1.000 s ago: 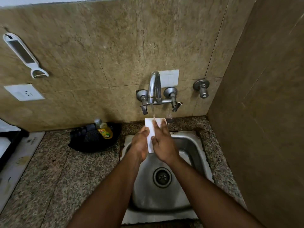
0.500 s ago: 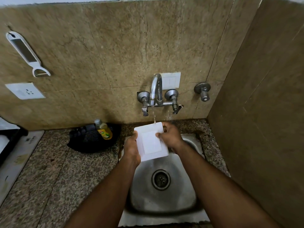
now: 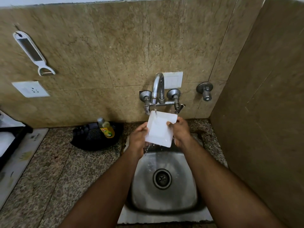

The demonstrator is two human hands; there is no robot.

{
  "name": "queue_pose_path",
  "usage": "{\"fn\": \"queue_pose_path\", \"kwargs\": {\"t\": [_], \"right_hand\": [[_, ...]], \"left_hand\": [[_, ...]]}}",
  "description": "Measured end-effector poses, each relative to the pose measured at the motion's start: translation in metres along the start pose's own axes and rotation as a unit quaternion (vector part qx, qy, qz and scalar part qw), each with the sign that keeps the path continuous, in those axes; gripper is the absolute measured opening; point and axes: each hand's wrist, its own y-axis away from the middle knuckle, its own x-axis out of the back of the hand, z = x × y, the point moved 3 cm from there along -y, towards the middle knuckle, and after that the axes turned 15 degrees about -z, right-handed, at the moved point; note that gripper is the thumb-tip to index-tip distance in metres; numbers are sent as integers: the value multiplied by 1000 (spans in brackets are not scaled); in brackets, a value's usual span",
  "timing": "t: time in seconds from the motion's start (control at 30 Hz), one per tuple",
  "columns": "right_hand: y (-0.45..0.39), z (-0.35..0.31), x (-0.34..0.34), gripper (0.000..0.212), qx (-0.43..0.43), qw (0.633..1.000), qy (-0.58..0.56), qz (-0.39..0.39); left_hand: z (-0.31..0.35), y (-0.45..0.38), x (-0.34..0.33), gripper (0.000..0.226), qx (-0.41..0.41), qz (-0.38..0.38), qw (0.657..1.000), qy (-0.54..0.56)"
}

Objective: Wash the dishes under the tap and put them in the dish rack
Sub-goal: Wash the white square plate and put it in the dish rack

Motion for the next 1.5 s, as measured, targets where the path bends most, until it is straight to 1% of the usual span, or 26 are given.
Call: {"fn": "queue_pose_path", "kwargs": {"t": [0.1,0.23,0.33,0.43,0.5,0.63,0.73,0.87,0.93,1.07,1.2,1.23,1.3,1.37,1.4,1.47,1.5], "right_hand": [[-2,3,8,28,-17,996,-83,26],[-1,8,15,25,-28,989,-142,36],[1,6,15,27,-34,985,-166,43],[3,2,7,25,-40,986,-160,31],[2,1,-1,33,-48,988,-144,18],[5,5,-19,43,-52,990,-128,-6],[6,12,-29,46,-45,994,-99,-22],[8,18,-36,51,-45,997,-46,-40],[6,20,-35,51,-43,998,-12,-49],[5,17,-25,52,-37,996,34,-71],[9,6,-4,48,-40,992,81,-94],[10,4,2,46,-43,990,96,-93],[8,1,11,34,-57,987,129,-82],[4,-6,18,23,-66,984,162,-45],[4,-13,22,26,-59,979,194,-7],[0,-33,28,56,-10,961,269,68],[0,-45,28,69,31,951,298,80]], "left_hand": [[7,1,-9,36,-11,-14,1000,21],[17,2,-23,46,-19,-28,998,53],[22,3,-27,52,-26,-33,996,78],[23,1,-22,49,-20,-1,996,86],[20,0,-15,44,-2,32,996,82],[11,-1,4,35,26,99,988,117],[-1,-1,21,30,50,131,982,126],[-10,6,33,23,91,145,983,68],[-10,9,30,17,95,121,986,68],[-13,14,25,30,113,65,990,55],[-11,16,20,22,95,21,993,61],[-12,15,17,22,92,8,994,65],[-15,11,13,26,83,-1,994,69],[-15,7,8,30,70,-2,995,67],[-15,6,5,30,64,-7,996,58],[-12,6,-2,28,57,-15,998,26],[-12,6,-3,26,57,-18,998,14]]}}
